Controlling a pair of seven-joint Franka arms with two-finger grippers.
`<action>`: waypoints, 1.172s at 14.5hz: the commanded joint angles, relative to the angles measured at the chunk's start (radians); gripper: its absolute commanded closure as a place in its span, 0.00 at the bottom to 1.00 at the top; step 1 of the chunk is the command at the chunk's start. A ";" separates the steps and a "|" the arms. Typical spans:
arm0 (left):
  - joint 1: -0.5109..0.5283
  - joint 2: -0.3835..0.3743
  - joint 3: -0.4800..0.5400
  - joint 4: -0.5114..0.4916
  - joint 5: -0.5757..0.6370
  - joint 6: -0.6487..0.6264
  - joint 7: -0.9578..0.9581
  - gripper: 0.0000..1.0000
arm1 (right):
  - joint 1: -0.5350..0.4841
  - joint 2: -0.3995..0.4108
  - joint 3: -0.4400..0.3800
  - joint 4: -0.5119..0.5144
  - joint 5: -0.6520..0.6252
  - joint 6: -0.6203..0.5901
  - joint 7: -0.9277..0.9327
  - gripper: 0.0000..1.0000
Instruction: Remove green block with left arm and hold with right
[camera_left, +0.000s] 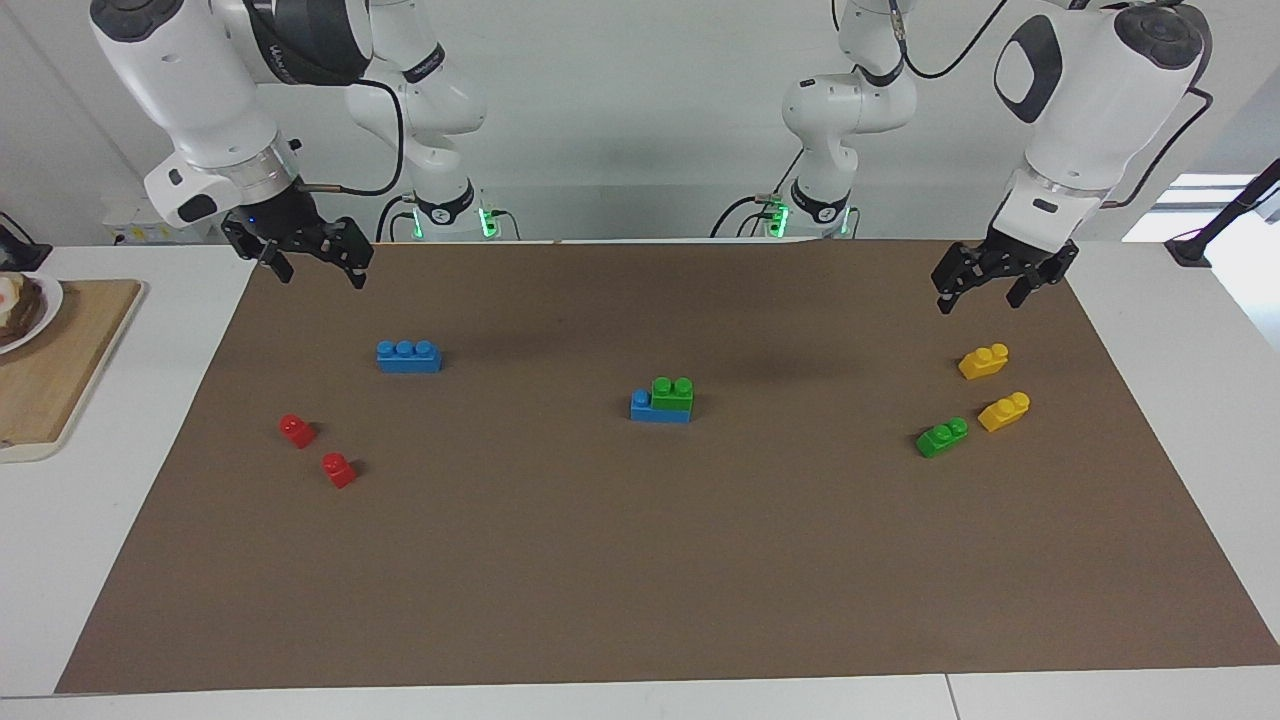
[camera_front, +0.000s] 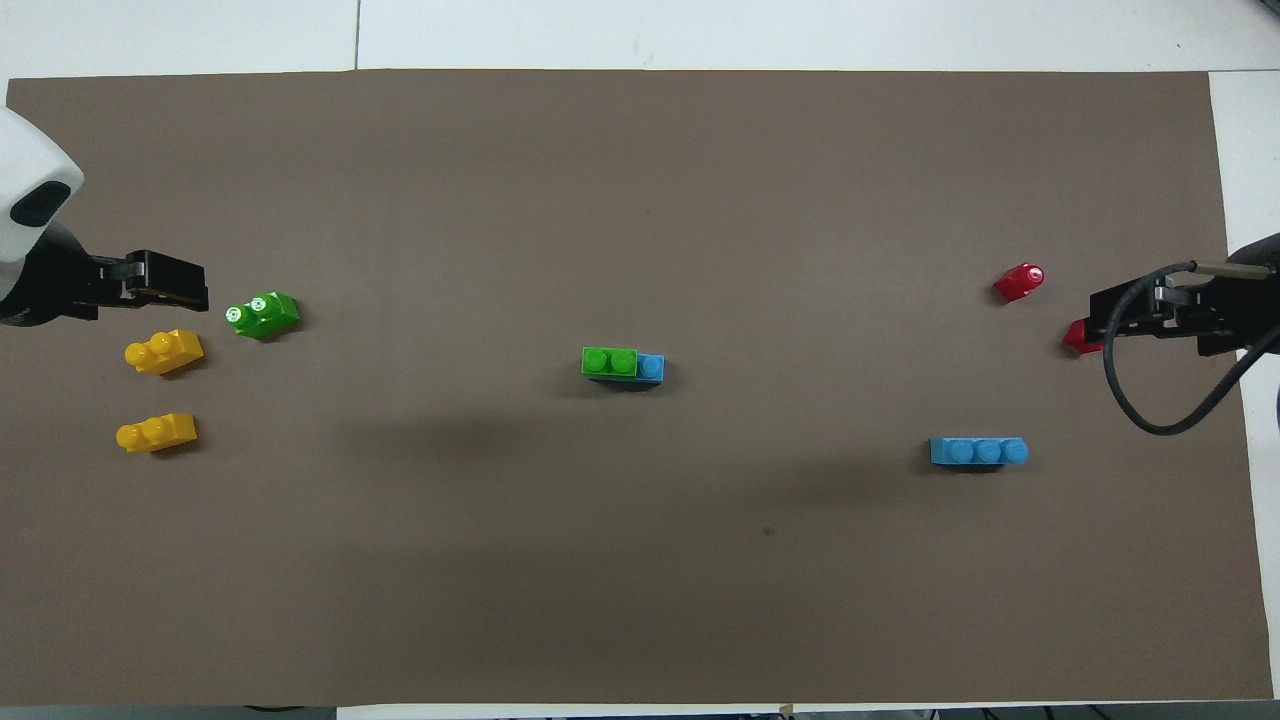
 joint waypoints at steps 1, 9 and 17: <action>-0.012 -0.011 0.010 -0.004 -0.010 -0.014 0.014 0.00 | -0.011 -0.011 0.008 -0.002 -0.007 0.001 -0.007 0.00; -0.012 -0.013 0.010 -0.005 -0.010 -0.020 0.004 0.00 | -0.013 -0.013 0.007 -0.002 -0.007 0.001 -0.009 0.00; -0.023 -0.033 0.008 -0.007 -0.008 -0.029 -0.002 0.00 | -0.013 -0.014 0.007 -0.007 -0.006 0.020 -0.023 0.00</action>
